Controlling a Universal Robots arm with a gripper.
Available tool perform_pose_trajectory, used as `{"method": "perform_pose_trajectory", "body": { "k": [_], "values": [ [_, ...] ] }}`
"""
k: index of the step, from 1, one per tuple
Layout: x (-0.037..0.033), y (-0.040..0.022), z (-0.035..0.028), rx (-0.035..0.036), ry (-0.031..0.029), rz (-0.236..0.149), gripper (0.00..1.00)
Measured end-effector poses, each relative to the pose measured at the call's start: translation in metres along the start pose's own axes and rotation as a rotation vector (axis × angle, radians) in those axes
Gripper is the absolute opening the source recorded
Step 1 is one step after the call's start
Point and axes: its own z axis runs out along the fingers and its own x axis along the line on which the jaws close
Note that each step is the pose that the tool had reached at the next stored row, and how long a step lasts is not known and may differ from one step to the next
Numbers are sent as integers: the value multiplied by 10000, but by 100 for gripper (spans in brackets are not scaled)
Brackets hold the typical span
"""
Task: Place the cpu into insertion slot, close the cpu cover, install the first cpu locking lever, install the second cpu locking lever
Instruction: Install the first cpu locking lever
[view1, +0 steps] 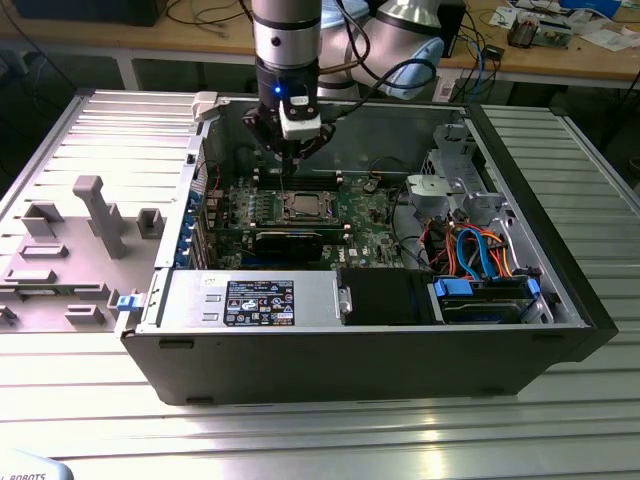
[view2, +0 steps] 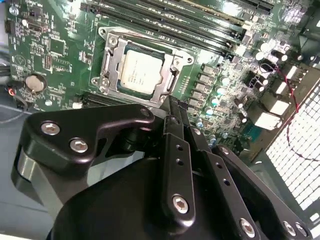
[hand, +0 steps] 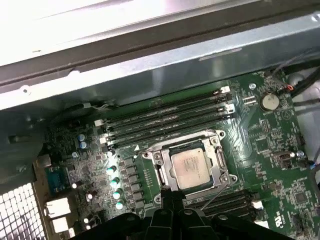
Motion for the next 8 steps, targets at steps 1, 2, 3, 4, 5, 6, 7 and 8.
{"method": "perform_pose_trajectory", "body": {
  "k": [1, 2, 3, 4, 5, 6, 7, 8],
  "values": [
    [56, -13, 1, -9, 5, -284, 11],
    [67, -15, 5, -17, 14, -703, 11],
    [68, -16, 6, -22, 19, -956, 11],
    [68, -16, 6, -25, 23, -1142, 11],
    [67, -16, 6, -29, 27, -1344, 11],
    [67, -16, 7, -33, 30, -1517, 11],
    [67, -16, 6, -36, 33, -1668, 11],
    [67, -16, 7, -37, 34, -1701, 11]
  ]
}}
